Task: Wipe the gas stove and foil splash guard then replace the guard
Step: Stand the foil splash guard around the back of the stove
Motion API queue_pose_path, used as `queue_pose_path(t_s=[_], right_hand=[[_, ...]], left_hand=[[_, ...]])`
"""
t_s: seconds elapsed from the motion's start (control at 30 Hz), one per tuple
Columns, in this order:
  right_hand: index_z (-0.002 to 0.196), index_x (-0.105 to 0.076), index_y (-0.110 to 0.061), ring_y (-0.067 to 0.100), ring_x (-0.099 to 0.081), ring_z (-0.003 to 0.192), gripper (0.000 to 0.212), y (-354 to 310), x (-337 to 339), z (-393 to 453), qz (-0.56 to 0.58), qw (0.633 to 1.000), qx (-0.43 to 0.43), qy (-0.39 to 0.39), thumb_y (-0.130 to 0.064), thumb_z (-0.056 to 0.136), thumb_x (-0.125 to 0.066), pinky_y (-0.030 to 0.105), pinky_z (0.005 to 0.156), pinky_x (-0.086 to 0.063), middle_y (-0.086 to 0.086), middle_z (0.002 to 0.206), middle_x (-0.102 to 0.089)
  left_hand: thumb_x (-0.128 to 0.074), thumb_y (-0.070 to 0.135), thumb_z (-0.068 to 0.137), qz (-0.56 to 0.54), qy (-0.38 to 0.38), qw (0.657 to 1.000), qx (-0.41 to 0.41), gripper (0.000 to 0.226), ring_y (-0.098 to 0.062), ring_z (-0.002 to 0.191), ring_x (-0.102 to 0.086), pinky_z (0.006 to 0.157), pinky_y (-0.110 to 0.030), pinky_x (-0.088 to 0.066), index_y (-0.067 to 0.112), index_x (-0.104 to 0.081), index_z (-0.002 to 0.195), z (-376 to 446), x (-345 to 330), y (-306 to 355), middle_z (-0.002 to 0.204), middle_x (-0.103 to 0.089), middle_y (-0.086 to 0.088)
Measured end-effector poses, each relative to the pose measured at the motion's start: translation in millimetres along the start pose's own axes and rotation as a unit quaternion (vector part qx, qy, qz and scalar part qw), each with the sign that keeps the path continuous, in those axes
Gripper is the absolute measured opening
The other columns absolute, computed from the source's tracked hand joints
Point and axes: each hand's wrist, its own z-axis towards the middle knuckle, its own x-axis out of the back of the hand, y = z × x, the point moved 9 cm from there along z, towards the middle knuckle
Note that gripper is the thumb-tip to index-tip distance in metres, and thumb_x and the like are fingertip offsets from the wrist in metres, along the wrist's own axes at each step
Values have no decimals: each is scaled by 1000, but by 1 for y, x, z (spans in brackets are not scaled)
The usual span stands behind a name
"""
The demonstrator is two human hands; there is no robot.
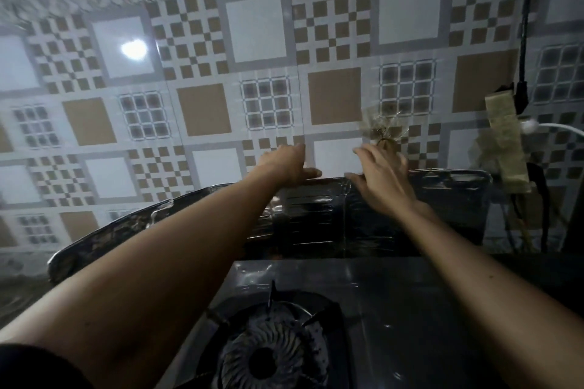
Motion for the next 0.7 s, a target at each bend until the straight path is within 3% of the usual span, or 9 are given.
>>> queue_pose_path(t_s=[0.1,0.27,0.4,0.53,0.63,0.7], right_hand=[[142,-34,-17,20,-26,140,50,-54,2,0,38,999,31,-8,-37,98,-43,52,115,-8,3,151,-31],[139,-40,-16,23,-38,133,47,-144,-15,-5,81,992,81,-52,-36,97,-46,47,111,-21,4,146,-40],[141,-39,-12,26,-41,133,50,-228,-51,-20,129,975,115,-136,-30,96,-51,43,110,-33,5,146,-41],[146,-33,-7,26,-33,139,55,-281,-90,-31,174,954,116,-215,-23,96,-50,34,114,-26,10,152,-34],[148,-28,-7,25,-28,142,57,-299,-114,-30,180,946,102,-247,-18,96,-48,34,116,-24,9,156,-28],[150,-24,-8,25,-25,144,59,-303,-125,-26,182,947,93,-248,-11,95,-46,34,117,-23,8,159,-21]], left_hand=[[-60,45,90,10,19,1000,17,57,-31,112,-55,87,-41,-45,7,-45,131,-30,28,-34,127,-57,-15],[-70,37,85,50,26,990,129,52,-32,107,-56,84,-40,-47,4,-52,121,-90,65,-130,122,-60,-17],[-70,29,86,68,-24,969,236,41,-25,85,-50,72,-31,-40,-4,-60,108,-166,72,-214,102,-62,-17],[-66,32,88,40,-75,950,299,33,-26,83,-51,70,-31,-39,0,-60,88,-222,45,-265,90,-55,-14],[-66,29,87,-8,-60,949,310,35,-31,99,-59,77,-34,-45,0,-61,105,-237,25,-285,110,-64,-17],[-63,23,88,-47,-30,947,316,31,-29,96,-60,74,-33,-45,2,-62,111,-241,19,-289,113,-66,-18]])
